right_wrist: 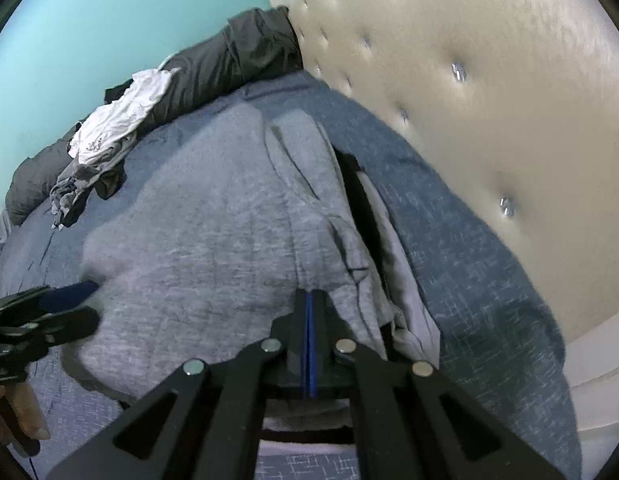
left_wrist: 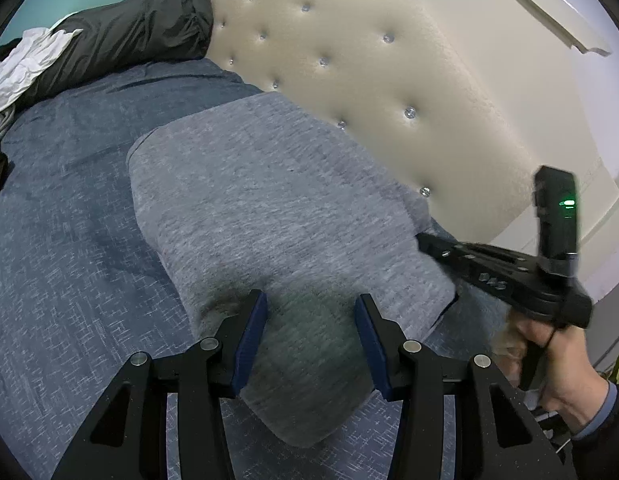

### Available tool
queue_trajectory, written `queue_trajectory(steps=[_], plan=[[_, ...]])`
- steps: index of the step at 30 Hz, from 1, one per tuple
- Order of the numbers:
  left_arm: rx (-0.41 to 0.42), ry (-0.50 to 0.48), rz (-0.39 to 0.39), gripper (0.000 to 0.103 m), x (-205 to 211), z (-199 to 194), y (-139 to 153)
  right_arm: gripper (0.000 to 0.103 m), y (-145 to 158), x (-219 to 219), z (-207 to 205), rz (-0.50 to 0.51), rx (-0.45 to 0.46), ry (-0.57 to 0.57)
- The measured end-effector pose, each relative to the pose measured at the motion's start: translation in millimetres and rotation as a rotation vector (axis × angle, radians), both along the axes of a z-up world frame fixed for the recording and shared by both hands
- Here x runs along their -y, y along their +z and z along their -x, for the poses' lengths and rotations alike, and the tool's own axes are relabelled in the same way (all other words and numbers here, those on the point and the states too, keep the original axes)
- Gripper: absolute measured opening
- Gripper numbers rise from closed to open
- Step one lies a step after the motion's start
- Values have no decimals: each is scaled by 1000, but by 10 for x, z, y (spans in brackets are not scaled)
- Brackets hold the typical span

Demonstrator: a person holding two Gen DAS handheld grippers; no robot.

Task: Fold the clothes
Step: 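Lower the grey sweatshirt onto the folded stack by the headboard with both tools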

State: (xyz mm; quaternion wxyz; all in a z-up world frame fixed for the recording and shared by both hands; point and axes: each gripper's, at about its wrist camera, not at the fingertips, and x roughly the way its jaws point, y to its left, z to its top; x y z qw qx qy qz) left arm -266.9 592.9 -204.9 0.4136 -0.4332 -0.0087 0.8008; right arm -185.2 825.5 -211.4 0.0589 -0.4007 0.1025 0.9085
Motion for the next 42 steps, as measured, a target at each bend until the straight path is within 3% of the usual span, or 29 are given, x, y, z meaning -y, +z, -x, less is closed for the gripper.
queue_trajectory(steps=[4,9,20,37,42], plan=[[4,2,-7,50,20,-5,-20,0,132,-31,-95,-2,-46,-25],[-11,-5,-3,50,-19,-51,-14,0,-97,-46,-47,-15,2,-30],[-41,-20,14,50,-83,-100,-35,0,-343,-141,-81,18,-32,-43],[-57,8,20,50,136,-230,190,0,18,-70,-343,-49,-14,-92],[-47,30,22,50,284,-270,221,0,207,-79,-466,-33,-54,-115]])
